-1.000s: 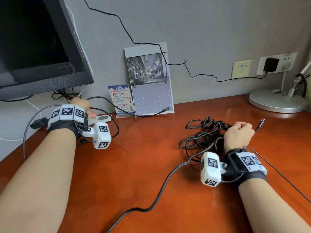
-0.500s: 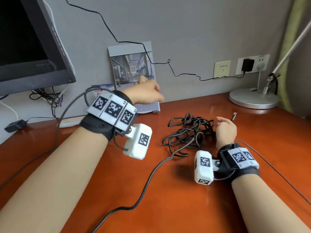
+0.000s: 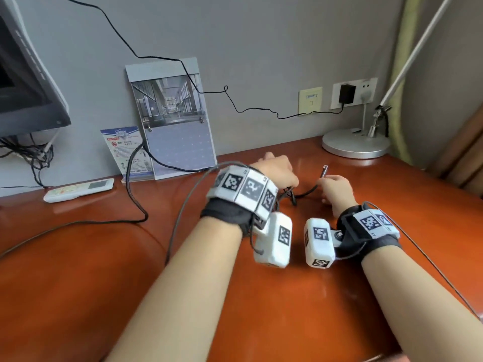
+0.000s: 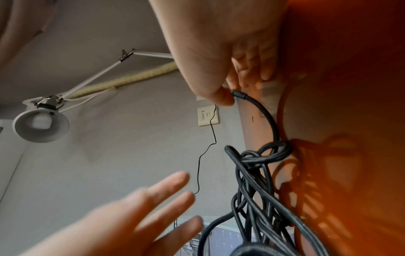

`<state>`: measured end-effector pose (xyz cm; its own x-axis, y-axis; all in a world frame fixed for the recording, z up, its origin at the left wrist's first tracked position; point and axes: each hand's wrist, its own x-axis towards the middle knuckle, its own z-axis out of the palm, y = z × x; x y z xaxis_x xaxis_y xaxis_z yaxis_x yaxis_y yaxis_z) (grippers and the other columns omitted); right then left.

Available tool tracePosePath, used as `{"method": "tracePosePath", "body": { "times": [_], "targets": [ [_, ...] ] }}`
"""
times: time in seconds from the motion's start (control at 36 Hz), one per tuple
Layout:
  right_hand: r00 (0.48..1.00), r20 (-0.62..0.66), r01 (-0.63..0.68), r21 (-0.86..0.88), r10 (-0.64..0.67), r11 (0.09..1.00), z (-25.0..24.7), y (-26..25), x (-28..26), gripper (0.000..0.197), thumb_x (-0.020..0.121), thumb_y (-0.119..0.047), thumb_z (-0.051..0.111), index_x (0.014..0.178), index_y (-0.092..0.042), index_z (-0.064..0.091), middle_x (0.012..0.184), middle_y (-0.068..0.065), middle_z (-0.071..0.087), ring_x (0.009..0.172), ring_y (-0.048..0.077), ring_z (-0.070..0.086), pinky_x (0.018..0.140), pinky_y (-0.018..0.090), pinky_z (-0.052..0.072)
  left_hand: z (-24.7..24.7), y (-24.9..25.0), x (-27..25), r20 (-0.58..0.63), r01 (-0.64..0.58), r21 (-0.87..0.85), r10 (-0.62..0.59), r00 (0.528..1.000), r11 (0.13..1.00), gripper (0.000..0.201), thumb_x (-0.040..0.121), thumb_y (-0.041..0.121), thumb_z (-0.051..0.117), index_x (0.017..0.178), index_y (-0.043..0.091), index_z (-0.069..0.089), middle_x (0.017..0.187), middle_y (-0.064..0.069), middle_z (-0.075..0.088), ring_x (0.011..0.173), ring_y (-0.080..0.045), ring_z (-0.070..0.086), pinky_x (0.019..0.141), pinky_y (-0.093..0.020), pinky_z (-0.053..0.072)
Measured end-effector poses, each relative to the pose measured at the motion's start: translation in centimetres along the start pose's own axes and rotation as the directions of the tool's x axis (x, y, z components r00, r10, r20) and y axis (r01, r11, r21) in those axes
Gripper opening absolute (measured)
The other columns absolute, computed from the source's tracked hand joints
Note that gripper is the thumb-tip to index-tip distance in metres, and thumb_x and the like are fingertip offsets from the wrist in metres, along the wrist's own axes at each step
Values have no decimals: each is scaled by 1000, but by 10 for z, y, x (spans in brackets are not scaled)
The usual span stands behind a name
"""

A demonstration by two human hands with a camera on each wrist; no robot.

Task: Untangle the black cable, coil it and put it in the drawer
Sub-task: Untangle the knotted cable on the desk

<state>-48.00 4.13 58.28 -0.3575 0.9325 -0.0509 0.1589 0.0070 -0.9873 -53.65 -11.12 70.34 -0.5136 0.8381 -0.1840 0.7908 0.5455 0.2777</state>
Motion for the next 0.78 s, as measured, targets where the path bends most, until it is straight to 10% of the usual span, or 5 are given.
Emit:
{"method": "tracePosePath", "body": {
  "times": [0.11,0.28,0.44,0.61,0.78],
  "targets": [
    [994,99,52,-40,-48,998,-8,-1,1,24,88,-19,60,111,-15,55,78,4,56,62,15,49,49,23,41,30,-6,14,-10,59,-97,-60,998,994,45,91,26,53,135,19,44,138,-9,33,131,-27,30,104,-39,30],
    [990,139,0,14,-2,1000,-16,0,1,7,89,-12,56,82,-9,54,65,3,53,49,13,43,41,20,45,49,-17,27,-5,107,-239,-112,994,965,29,91,17,51,68,28,36,97,-8,58,97,-21,54,83,-30,42],
    [990,138,26,-44,-20,999,-15,5,0,20,88,-15,54,68,-9,54,63,6,57,49,16,48,48,25,44,62,-26,48,-39,127,-152,-135,990,980,56,87,46,54,135,19,45,139,-4,36,133,-24,25,108,-45,31],
    [991,134,-9,124,-8,992,-18,3,1,15,86,-8,55,74,-15,50,58,6,54,46,15,48,42,20,43,72,-32,62,-223,128,-215,-176,959,968,39,83,45,59,57,18,53,118,-15,54,124,-29,37,99,-42,39],
    [989,106,105,24,-107,994,-16,3,2,14,85,-15,55,72,-18,53,59,4,61,45,16,51,45,25,44,82,-36,67,-413,34,-336,-179,893,941,32,80,29,62,53,17,49,106,-4,42,112,-24,38,81,-28,36]
  ]
}}
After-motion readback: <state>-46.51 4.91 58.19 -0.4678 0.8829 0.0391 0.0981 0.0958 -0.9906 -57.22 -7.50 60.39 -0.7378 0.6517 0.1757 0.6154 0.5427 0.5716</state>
